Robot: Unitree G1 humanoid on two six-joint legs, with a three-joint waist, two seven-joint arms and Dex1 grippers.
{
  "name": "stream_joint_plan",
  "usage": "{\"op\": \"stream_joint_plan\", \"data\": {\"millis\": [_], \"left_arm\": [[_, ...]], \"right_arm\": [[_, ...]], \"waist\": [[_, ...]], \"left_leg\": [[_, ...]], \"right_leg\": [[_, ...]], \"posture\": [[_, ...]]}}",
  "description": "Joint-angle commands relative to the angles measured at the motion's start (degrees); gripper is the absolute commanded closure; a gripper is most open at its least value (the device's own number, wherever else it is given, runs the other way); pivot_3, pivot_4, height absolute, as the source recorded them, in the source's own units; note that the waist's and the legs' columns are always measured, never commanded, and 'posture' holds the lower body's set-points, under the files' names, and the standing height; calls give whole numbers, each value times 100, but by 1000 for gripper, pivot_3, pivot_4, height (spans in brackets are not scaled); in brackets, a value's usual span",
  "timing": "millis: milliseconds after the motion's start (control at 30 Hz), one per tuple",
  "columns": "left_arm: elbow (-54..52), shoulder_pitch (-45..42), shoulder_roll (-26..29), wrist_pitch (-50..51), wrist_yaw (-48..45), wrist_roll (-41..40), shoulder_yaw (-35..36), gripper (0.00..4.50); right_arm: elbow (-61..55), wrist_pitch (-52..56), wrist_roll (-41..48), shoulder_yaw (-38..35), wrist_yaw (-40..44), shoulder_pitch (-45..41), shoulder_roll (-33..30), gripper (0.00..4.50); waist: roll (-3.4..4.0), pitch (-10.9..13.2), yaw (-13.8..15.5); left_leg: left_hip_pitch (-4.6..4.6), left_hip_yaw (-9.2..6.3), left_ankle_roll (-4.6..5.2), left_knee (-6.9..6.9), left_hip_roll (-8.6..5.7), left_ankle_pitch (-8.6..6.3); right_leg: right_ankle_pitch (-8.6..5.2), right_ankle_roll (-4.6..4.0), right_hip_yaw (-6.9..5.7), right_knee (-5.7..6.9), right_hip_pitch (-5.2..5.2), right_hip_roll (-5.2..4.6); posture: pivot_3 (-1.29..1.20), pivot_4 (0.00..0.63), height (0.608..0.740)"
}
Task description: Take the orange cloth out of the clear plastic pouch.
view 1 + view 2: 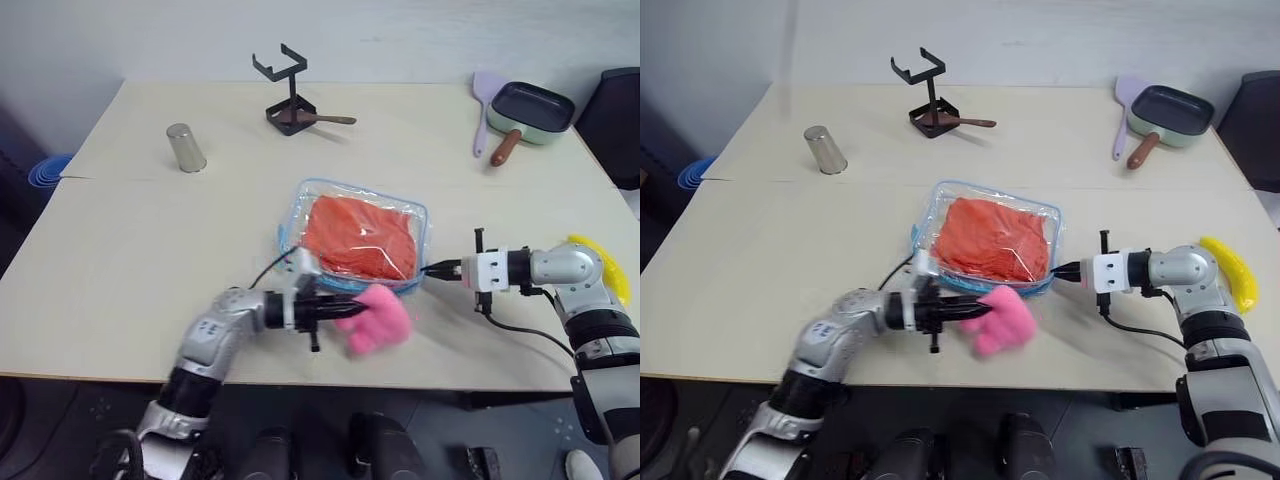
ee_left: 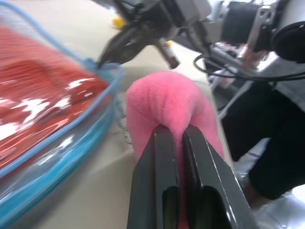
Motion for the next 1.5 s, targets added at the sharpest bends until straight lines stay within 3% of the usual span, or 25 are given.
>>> {"op": "stream_joint_plan", "data": {"millis": [33, 200, 467, 500, 567, 733, 900, 1000, 1133, 1300, 1500], "left_arm": [[-4, 211, 600, -156, -174, -128, 673, 4476], [285, 422, 1580, 169, -350, -298, 1345, 4476], [704, 928, 2131, -633, -753, -283, 2112, 4476], [741, 975, 2124, -701, -677, -256, 2174, 3948], [772, 1048, 2110, -916, -610, -182, 2236, 3412], [548, 1056, 2287, -1529, -617, -134, 2560, 1891], [-28, 716, 2955, -2413, -1346, 230, 2084, 755], [-206, 101, 2813, -2553, -1500, 349, 1470, 751], [731, -637, 2334, -3679, -1713, 1259, 457, 751], [2281, -1651, 1424, -4653, -1454, 2201, -457, 751], [3562, -2245, 838, -5461, -1076, 2662, -716, 751]], "right_arm": [[98, -118, -2, -173, -83, -130, -237, 4500], [193, -172, 29, -165, 12, -186, -292, 4500], [4, 0, 539, -237, 466, -9, -48, 4500], [-213, 428, 923, -322, 767, 125, 55, 4500], [-545, 987, 1369, -435, 1145, 333, 142, 4500], [-1840, 2136, 2086, -815, 1339, 1207, -72, 3243], [-3856, 3626, 2843, -1526, 968, 2532, -663, 2362], [-5318, 4534, 3384, -1967, 634, 3630, -871, 1379], [-6610, 4979, 3385, -2126, 62, 4636, -665, 18], [-7290, 5056, 3064, -2138, -626, 5191, -252, 18], [-7725, 5101, 2825, -1988, -1001, 5470, -7, 18]], "waist": [[0, 0, -3], [2, 1, -20], [4, 2, -84], [4, 2, -104], [3, 2, -117], [5, 3, -102], [17, 7, -70], [29, 7, 73], [32, 5, 81], [17, 12, 132], [5, 10, 183]], "left_leg": [[0, 0, 0, 0, 0, 0], [-1, -3, -1, -2, 0, -1], [-1, -8, -2, -16, -1, -4], [-1, -8, -2, -17, 0, -4], [-1, -12, -2, -18, 1, -4], [-5, -14, 0, -18, 1, -5], [-8, -16, -2, -24, -3, -11], [-6, -22, -3, -24, -6, -13], [2, -4, -4, -32, -7, -15], [2, 13, 1, -31, -6, -11], [-3, 15, 7, -31, -8, -13]], "right_leg": [[0, 0, 0, -1, 0, -1], [-1, -1, -1, -3, 0, -2], [-1, -2, -5, -4, -2, -5], [-1, -2, -7, -4, -2, -4], [-1, -2, -9, -2, 0, -4], [-1, -2, -11, 2, -1, -7], [-1, -2, -12, -9, -7, -13], [-1, -3, -15, -17, -5, -20], [-1, -2, -7, -17, -3, -13], [-1, -2, -2, -11, -6, 1], [1, 3, -6, -2, -7, 6]], "posture": [[0, 150, 740], [0, 150, 740], [0, 150, 740], [0, 150, 740], [0, 150, 740], [0, 150, 740], [0, 150, 740], [0, 150, 740], [0, 150, 740], [0, 150, 740], [0, 150, 740]]}}
